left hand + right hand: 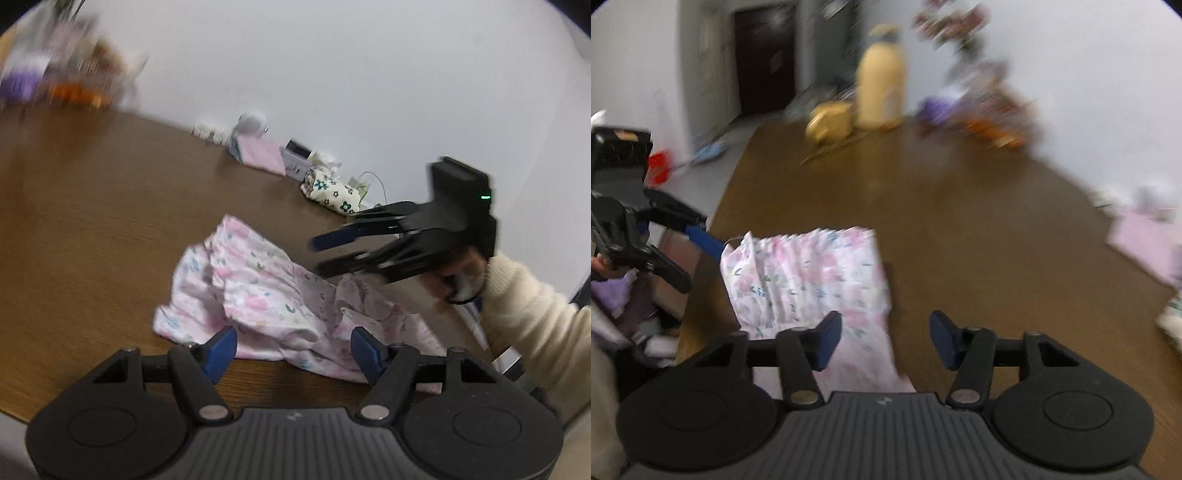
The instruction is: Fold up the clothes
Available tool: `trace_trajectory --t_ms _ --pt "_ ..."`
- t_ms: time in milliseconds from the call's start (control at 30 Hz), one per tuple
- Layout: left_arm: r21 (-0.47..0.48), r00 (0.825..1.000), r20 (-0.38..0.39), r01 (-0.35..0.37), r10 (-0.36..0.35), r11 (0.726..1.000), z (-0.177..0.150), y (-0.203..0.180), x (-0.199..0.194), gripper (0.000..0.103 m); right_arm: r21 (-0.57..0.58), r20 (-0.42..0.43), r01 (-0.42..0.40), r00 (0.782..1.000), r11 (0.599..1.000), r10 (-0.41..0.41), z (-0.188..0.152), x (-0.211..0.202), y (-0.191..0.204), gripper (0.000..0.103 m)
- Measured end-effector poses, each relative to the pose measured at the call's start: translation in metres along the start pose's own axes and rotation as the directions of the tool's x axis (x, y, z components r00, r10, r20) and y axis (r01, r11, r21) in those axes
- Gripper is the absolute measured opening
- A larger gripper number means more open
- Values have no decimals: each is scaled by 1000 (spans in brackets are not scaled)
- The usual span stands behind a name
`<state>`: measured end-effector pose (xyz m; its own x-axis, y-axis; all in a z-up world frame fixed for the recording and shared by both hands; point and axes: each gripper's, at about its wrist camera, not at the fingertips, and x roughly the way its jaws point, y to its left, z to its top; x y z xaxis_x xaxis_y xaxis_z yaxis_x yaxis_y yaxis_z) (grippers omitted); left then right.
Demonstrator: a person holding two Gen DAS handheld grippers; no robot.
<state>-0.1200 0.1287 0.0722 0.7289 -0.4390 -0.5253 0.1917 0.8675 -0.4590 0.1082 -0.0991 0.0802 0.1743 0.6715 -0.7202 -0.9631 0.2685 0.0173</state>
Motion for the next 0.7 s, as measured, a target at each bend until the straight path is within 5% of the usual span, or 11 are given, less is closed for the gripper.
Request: trace_trajectory --t_ms 133,333,500,567,700 --pt "-50 995 -68 -73 69 996 1 3 21 42 -27 -137 -37 990 999 33 11 41 -2 23" --pt "-17 987 -91 -134 132 991 24 13 51 13 29 -137 -40 990 999 44 3 42 -7 15" --pt "116 986 -70 -143 152 983 72 13 99 8 100 -140 192 974 976 -177 -12 24 -16 8" --pt "170 985 -61 -146 159 975 91 12 118 8 195 -160 369 926 909 -342 -22 13 -26 7" --pt "227 990 -59 -113 129 967 126 -8 186 6 453 -229 606 788 654 -571 -56 -20 -58 5"
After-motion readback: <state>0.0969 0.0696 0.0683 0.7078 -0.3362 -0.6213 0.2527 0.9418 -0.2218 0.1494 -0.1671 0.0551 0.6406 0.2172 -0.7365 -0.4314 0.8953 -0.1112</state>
